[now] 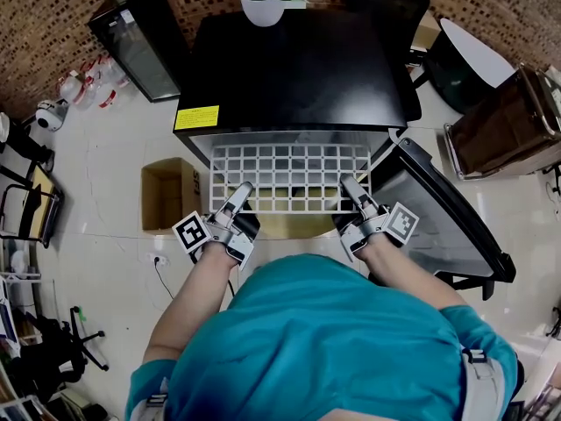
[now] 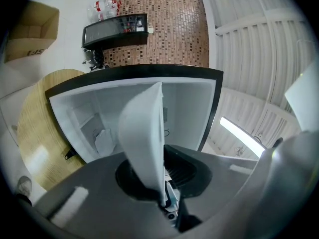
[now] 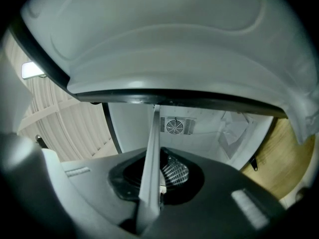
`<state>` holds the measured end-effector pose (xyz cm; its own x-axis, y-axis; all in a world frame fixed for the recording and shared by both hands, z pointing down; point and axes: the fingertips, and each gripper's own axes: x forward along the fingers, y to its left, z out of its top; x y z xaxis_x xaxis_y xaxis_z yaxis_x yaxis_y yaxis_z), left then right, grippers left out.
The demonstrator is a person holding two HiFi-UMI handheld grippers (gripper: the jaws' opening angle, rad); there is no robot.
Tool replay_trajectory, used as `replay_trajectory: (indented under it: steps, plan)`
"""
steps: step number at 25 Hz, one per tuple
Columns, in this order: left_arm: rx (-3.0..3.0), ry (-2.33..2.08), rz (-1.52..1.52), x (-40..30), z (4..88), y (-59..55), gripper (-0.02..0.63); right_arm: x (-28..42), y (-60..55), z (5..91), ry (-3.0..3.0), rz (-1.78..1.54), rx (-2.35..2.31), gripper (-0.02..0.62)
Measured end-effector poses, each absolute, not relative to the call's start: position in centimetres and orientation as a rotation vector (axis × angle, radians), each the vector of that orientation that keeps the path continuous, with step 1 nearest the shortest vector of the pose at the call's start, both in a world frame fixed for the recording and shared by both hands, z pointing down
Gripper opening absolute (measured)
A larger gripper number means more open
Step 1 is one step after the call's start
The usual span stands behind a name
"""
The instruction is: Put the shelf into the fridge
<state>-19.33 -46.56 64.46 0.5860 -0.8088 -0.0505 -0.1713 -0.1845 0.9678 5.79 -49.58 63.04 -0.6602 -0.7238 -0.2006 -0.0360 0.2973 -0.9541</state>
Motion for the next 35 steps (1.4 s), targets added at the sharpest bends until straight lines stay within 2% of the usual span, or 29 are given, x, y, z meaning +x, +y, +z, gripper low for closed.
replay_trajectory:
  steps: [16,35]
  plan:
    - [1.694,-0.749,-0.789,-18.9,64.0,-47.0,0.029,5.4,-49.7,63.4,1.927,-1.444,-0.618,0.031]
    - [1.703,-0.836,-0.741,-19.2,63.6,-46.5,0.026,5.5,-49.4,64.2,1.895,-1.538,-0.683,0.028]
